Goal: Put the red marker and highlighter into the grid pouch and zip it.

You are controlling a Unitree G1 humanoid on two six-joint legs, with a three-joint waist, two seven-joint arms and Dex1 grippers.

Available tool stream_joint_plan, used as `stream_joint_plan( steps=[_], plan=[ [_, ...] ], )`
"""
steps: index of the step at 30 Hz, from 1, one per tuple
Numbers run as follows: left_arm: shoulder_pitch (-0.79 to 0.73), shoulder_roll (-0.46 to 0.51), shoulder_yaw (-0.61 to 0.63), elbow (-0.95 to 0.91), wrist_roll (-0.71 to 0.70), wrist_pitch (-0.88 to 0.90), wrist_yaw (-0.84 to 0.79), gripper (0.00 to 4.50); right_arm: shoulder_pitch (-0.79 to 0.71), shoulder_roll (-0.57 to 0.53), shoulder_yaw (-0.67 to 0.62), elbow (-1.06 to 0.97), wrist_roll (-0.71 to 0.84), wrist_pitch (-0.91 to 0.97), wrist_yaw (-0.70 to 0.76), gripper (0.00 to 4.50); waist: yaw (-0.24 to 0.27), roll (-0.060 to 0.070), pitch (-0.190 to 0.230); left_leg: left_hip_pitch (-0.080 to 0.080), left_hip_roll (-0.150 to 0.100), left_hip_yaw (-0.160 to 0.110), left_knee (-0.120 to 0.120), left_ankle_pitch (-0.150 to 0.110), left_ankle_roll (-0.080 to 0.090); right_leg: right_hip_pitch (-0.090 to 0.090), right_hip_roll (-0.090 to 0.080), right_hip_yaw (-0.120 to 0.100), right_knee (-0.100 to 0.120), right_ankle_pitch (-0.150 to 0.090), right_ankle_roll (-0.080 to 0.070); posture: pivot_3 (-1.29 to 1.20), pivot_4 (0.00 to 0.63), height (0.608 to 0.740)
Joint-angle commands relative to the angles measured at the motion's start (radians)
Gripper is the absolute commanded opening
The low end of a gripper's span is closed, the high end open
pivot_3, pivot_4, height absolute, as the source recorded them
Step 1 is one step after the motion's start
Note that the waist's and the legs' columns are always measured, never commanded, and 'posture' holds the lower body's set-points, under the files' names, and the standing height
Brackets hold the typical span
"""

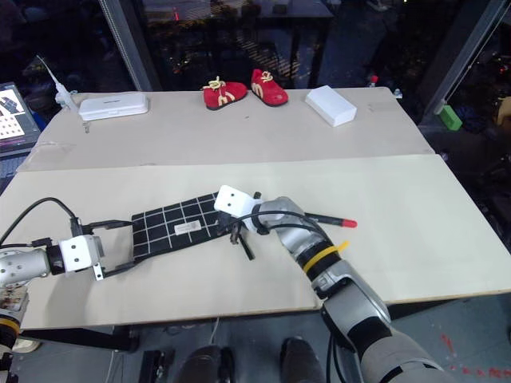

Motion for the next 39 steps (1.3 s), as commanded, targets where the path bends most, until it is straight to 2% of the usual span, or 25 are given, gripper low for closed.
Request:
stream_joint_plan(
  steps=[1,7,15,18,28,33,36,39],
  plan=[
    [-0.041,-0.007,-0.019,0.053,0.039,-0.067,0.044,4.50,0.006,0.000,-0.020,-0.031,-0.002,0.012,0.007,0.03,0.000,0.000,0.000,0.000,0.000,0.000,0.000,0.000,0.000,0.000,0.000,0.000,0.000,0.000,0.000,0.00,0.150,0.740],
    [-0.100,-0.005,-0.049,0.126,0.074,-0.141,0.085,4.50,0.033,0.004,-0.030,-0.059,0.001,0.033,0.006,0.03,-0.001,0.000,0.000,0.000,0.000,0.000,0.000,0.000,0.000,0.000,0.000,0.000,0.000,0.000,0.000,0.00,0.150,0.740],
    [-0.156,-0.024,-0.103,0.184,0.045,-0.226,0.045,4.50,0.068,-0.005,-0.042,-0.106,0.000,0.061,0.009,0.03,-0.001,0.000,0.000,0.000,0.000,0.000,0.000,0.000,0.000,0.000,0.000,0.000,0.000,0.000,0.000,0.00,0.150,0.740],
    [-0.169,-0.031,-0.117,0.188,0.009,-0.223,0.008,3.72,0.066,-0.007,-0.047,-0.106,0.000,0.063,0.006,0.00,-0.002,0.000,0.000,0.000,0.000,0.000,0.000,0.000,0.000,0.000,0.000,0.000,0.000,0.000,0.000,0.00,0.150,0.740],
    [-0.177,-0.031,-0.123,0.209,-0.064,-0.203,-0.089,0.08,0.063,-0.009,-0.063,-0.100,0.002,0.062,0.000,0.00,-0.003,0.000,0.000,0.000,0.000,0.000,0.000,0.000,0.000,0.000,0.000,0.000,0.000,0.000,0.000,0.00,0.150,0.740],
    [-0.195,-0.050,-0.101,0.218,-0.095,-0.171,-0.080,0.08,0.079,-0.010,-0.081,-0.133,0.041,0.072,0.039,0.00,-0.003,0.000,0.000,0.000,0.000,-0.001,0.000,0.000,0.000,0.000,0.000,-0.001,0.000,0.000,0.000,0.00,0.150,0.740],
    [-0.201,-0.068,-0.081,0.203,-0.121,-0.114,-0.067,0.08,0.075,0.036,-0.189,-0.167,0.165,0.168,0.051,0.00,-0.001,0.000,0.000,-0.001,0.000,-0.001,0.000,0.000,0.000,0.000,0.000,-0.001,0.000,0.000,0.000,0.00,0.150,0.740],
    [-0.187,-0.082,-0.063,0.169,-0.153,-0.052,-0.070,0.00,0.064,0.042,-0.270,-0.226,0.278,0.262,0.098,0.75,-0.003,0.000,0.000,-0.001,0.000,-0.002,0.000,0.000,0.000,0.000,0.001,-0.001,0.001,0.000,0.000,0.00,0.150,0.740]
  ],
)
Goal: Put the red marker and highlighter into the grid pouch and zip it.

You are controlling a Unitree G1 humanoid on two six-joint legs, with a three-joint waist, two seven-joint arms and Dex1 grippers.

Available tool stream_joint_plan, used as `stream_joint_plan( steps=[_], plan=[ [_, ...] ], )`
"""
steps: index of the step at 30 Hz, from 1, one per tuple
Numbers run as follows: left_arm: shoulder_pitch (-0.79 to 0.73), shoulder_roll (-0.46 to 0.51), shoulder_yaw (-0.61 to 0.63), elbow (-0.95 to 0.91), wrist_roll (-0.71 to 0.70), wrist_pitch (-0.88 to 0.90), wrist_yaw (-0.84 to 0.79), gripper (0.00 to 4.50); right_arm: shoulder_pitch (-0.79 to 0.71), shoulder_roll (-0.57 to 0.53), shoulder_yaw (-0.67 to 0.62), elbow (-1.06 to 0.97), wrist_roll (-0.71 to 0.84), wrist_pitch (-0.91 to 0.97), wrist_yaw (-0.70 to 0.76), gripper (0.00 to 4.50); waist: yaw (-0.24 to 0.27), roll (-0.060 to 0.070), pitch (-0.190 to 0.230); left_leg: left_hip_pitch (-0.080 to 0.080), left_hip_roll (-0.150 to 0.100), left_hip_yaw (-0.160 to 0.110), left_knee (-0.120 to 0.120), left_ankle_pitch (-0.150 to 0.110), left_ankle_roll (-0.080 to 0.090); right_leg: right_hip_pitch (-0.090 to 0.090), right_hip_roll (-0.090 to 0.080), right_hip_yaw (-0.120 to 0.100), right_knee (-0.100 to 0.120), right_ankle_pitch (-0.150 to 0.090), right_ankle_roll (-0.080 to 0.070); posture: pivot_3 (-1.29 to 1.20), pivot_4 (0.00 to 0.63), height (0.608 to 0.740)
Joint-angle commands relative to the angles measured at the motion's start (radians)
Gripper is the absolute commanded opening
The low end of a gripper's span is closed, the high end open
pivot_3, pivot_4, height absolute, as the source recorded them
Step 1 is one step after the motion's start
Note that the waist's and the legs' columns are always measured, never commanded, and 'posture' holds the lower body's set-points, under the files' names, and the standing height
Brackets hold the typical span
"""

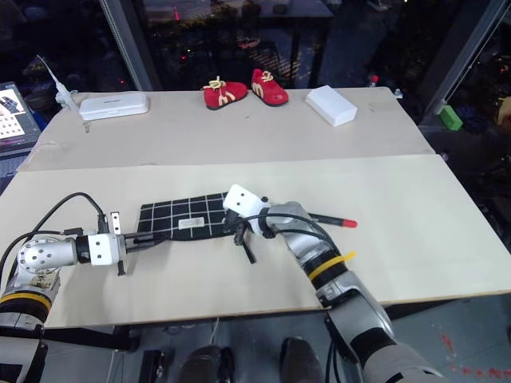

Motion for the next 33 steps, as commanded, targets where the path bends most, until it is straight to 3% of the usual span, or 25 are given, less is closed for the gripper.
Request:
stream_joint_plan(
  steps=[1,7,9,16,23,33],
  plan=[
    [0.006,-0.013,0.048,-0.061,-0.073,0.089,0.008,0.00,-0.033,0.005,-0.132,-0.122,0.166,0.118,0.049,1.03,-0.001,0.000,0.000,0.000,0.000,0.000,0.000,0.000,0.000,0.000,0.000,0.000,0.000,0.000,0.000,0.00,0.150,0.740],
    [0.062,-0.032,0.093,-0.214,-0.130,0.256,0.046,0.00,-0.104,-0.036,-0.365,-0.303,0.444,0.406,0.022,3.08,0.000,0.000,0.000,-0.001,0.000,-0.003,0.000,0.000,0.000,0.000,0.000,-0.001,0.000,0.000,0.000,0.00,0.150,0.740],
    [0.082,-0.038,0.104,-0.276,-0.148,0.322,0.065,0.00,-0.086,-0.091,-0.382,-0.365,0.489,0.464,0.046,3.08,0.002,0.000,0.000,-0.001,0.001,-0.004,0.000,0.000,0.000,0.000,0.000,-0.001,0.000,0.000,0.000,0.00,0.150,0.740],
    [0.169,-0.059,0.126,-0.499,-0.175,0.522,0.131,0.00,0.062,-0.230,-0.287,-0.472,0.390,0.428,-0.031,3.08,0.008,0.000,0.000,-0.001,0.000,-0.004,0.000,0.000,0.001,0.001,-0.001,-0.001,-0.002,0.000,0.000,0.00,0.150,0.740],
    [0.211,-0.081,0.128,-0.641,-0.158,0.622,0.182,0.00,0.081,-0.152,-0.164,-0.372,0.268,0.328,-0.151,3.08,-0.006,0.000,0.000,0.003,0.000,-0.004,0.000,0.000,-0.001,0.000,0.001,0.002,-0.002,0.000,0.000,0.00,0.150,0.740],
    [0.231,-0.069,0.157,-0.719,-0.147,0.705,0.222,0.00,0.050,-0.213,-0.248,-0.368,0.337,0.330,-0.075,3.08,0.016,0.000,0.000,0.000,-0.001,-0.003,0.000,0.000,0.000,0.000,0.000,0.002,-0.004,0.000,0.000,0.00,0.150,0.740]
  ],
)
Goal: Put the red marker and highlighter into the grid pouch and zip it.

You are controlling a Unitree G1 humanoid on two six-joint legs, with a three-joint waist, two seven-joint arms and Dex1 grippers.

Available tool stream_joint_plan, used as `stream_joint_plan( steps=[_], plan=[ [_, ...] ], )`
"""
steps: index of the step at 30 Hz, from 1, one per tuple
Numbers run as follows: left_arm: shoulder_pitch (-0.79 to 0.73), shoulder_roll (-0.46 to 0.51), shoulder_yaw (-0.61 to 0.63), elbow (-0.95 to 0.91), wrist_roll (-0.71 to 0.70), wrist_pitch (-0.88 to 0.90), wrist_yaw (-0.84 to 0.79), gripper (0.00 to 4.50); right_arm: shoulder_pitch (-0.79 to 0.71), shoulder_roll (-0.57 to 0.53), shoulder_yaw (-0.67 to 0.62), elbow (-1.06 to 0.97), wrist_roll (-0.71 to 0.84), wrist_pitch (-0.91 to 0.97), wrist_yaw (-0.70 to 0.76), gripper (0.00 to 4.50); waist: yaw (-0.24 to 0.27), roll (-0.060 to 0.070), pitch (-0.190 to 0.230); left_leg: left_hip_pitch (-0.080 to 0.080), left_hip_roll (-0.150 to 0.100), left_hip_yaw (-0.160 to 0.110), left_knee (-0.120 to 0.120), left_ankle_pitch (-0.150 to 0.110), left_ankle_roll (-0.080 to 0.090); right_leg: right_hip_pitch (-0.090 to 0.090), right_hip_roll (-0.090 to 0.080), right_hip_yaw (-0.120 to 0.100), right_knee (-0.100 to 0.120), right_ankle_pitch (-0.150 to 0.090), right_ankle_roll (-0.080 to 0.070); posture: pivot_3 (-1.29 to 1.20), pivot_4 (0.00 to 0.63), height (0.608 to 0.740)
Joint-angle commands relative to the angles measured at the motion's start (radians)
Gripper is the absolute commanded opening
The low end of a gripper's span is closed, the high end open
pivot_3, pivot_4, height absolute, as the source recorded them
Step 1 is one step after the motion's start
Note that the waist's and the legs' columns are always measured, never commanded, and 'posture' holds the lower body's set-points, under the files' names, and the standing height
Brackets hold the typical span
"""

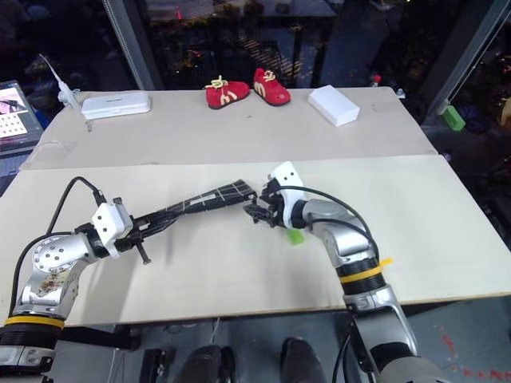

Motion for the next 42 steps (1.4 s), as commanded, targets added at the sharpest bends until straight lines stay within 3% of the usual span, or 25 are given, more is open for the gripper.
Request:
stream_joint_plan(
  steps=[1,7,17,32,38,41,42],
  plan=[
    [0.004,0.018,0.037,-0.038,0.002,0.009,0.009,0.00,-0.044,-0.053,-0.069,-0.078,0.075,0.009,0.069,3.08,0.004,0.000,0.000,0.000,0.000,0.000,0.000,0.000,0.000,0.000,0.000,0.000,0.000,0.000,0.000,0.00,0.150,0.740],
    [-0.005,0.014,0.036,-0.012,0.011,0.003,0.005,0.00,-0.010,-0.095,-0.058,-0.100,0.096,0.010,0.107,3.08,0.005,0.000,0.000,0.001,0.000,0.000,0.000,0.000,0.000,0.000,0.000,0.000,0.000,0.000,0.000,0.00,0.150,0.740],
    [-0.011,0.003,0.040,0.035,0.014,-0.031,-0.006,0.00,0.038,-0.021,0.011,-0.070,0.062,-0.005,0.040,3.08,0.009,0.000,0.000,0.001,0.000,0.001,0.000,0.000,0.000,0.000,0.000,0.000,0.000,0.000,0.000,0.00,0.150,0.740],
    [-0.024,-0.027,0.042,0.100,0.012,-0.080,-0.027,0.00,-0.058,0.081,0.033,0.184,-0.038,-0.142,-0.008,3.08,0.007,0.000,0.000,0.001,0.000,0.001,0.000,0.000,0.000,0.000,0.000,0.000,0.000,0.000,0.000,0.00,0.150,0.740],
    [-0.036,-0.036,0.038,0.135,0.018,-0.100,-0.035,0.00,-0.057,0.077,0.060,0.159,-0.037,-0.151,0.069,1.47,0.008,0.000,0.000,0.001,0.000,0.001,0.000,0.000,0.000,0.000,0.000,0.000,0.000,0.000,0.000,0.00,0.150,0.740],
    [-0.045,-0.040,0.037,0.151,0.018,-0.107,-0.038,0.00,-0.058,0.066,0.088,0.141,-0.046,-0.148,0.104,0.22,0.008,0.000,0.000,0.001,0.000,0.001,0.000,0.000,0.000,0.000,0.000,0.000,0.000,0.000,0.000,0.00,0.150,0.740],
    [-0.048,-0.041,0.037,0.155,0.018,-0.109,-0.038,0.00,-0.060,0.063,0.102,0.135,-0.052,-0.148,0.116,0.02,0.008,0.000,0.000,0.001,0.000,0.001,0.000,0.000,0.000,0.000,0.000,0.000,0.000,0.000,0.000,0.00,0.150,0.740]
  ],
)
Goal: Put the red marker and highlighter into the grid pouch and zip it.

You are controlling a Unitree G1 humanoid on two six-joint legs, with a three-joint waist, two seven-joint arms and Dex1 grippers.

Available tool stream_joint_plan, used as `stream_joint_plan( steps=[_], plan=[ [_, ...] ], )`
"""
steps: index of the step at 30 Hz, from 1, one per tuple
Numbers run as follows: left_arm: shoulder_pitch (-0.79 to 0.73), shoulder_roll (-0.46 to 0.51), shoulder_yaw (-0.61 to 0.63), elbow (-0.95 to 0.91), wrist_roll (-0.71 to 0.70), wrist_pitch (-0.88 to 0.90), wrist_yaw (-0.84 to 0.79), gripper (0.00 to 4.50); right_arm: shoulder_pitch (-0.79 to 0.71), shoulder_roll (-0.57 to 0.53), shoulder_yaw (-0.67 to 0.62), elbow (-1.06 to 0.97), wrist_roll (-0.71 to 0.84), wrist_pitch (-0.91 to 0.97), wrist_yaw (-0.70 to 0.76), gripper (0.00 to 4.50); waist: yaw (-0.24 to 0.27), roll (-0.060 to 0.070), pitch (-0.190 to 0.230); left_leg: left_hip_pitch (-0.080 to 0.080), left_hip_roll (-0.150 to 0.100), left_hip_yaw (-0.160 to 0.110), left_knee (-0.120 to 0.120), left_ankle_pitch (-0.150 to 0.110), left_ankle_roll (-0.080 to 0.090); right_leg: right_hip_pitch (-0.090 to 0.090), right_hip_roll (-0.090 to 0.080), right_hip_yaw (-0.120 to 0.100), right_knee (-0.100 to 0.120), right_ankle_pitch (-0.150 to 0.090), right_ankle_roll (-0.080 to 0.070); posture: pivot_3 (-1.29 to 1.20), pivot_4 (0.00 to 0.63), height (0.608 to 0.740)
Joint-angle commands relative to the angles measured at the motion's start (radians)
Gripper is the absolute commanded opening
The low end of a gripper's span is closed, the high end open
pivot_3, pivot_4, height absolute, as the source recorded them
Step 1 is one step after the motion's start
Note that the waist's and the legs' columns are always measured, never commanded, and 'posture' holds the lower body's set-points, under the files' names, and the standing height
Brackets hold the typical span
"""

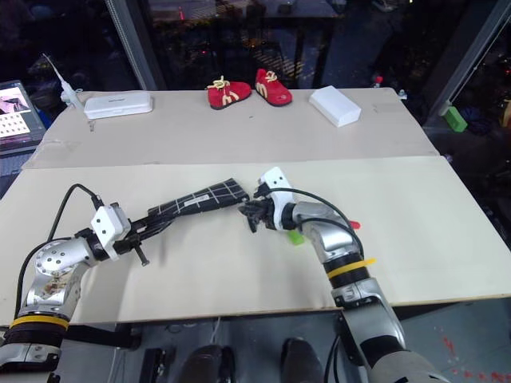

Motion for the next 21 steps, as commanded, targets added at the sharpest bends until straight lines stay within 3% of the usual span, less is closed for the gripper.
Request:
stream_joint_plan(
  steps=[1,14,21],
  plan=[
    [-0.021,-0.002,0.016,0.003,0.000,-0.029,-0.004,0.00,-0.019,-0.014,0.044,-0.067,-0.014,-0.019,0.055,0.02,0.000,0.000,0.000,0.000,0.000,0.000,0.000,0.000,0.000,0.000,0.000,0.000,0.000,0.000,0.000,0.00,0.150,0.740],
    [-0.064,-0.019,0.009,0.051,0.000,-0.045,-0.024,0.00,-0.148,0.117,0.157,0.024,-0.126,-0.091,0.033,0.02,-0.003,0.000,0.000,0.000,0.000,0.000,0.000,0.000,0.000,0.000,0.000,-0.001,0.002,0.000,0.000,0.00,0.150,0.740],
    [-0.091,-0.027,0.004,0.070,0.002,-0.046,-0.042,0.00,-0.165,0.174,0.229,0.018,-0.145,-0.093,0.102,0.02,-0.003,0.000,0.000,-0.001,0.000,0.000,0.000,0.000,0.000,0.000,0.000,-0.002,0.003,0.000,0.000,0.00,0.150,0.740]
  ],
)
